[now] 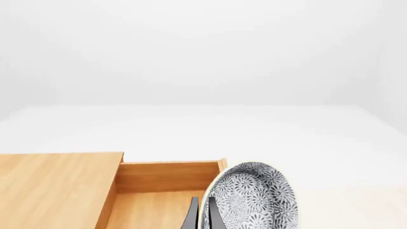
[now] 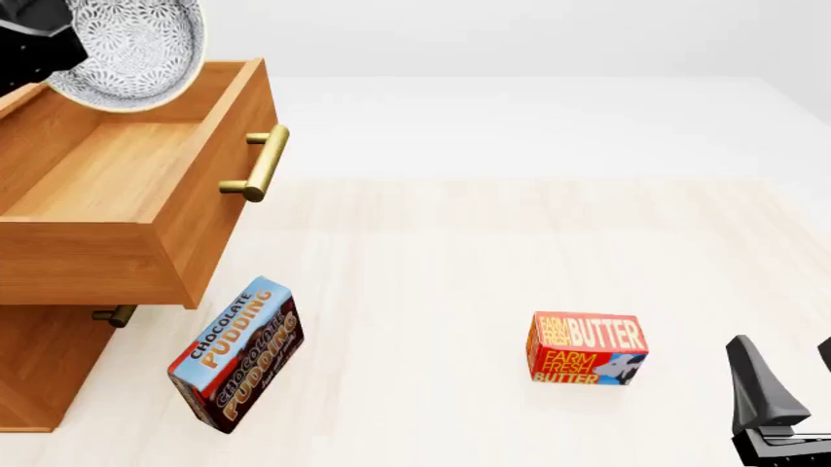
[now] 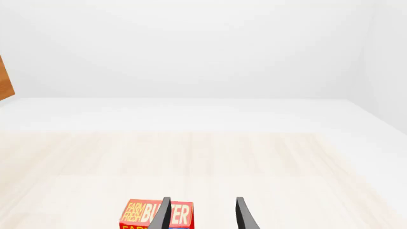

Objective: Put the bowl in the top drawer of the cabinet.

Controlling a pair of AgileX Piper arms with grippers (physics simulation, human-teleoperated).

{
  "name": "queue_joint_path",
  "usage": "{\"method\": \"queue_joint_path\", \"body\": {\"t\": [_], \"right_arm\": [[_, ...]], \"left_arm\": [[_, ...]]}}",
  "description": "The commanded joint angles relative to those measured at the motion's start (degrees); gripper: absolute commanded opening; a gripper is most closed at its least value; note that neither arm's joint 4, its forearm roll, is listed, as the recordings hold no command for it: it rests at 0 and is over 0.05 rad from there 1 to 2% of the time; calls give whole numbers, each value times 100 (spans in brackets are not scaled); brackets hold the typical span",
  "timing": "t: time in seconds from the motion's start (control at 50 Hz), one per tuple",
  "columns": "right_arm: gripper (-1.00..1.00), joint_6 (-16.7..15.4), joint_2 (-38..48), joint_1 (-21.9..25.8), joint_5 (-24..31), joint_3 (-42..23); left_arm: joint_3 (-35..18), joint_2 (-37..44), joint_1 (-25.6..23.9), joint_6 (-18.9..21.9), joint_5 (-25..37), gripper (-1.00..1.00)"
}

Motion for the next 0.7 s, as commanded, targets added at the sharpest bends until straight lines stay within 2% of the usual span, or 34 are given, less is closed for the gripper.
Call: {"method": "queue_joint_path", "body": {"t": [0.02,0.38,0.7], "right_arm": [[100,0,-1,-1,0,0],[100,0,0,1,0,0],[100,-1,0,1,0,0]], "left_arm": [[-8,175,271,13,-124,-100],[22,318,610,-38,-133,-100],[195,632,679,-61,-334,-100]]}}
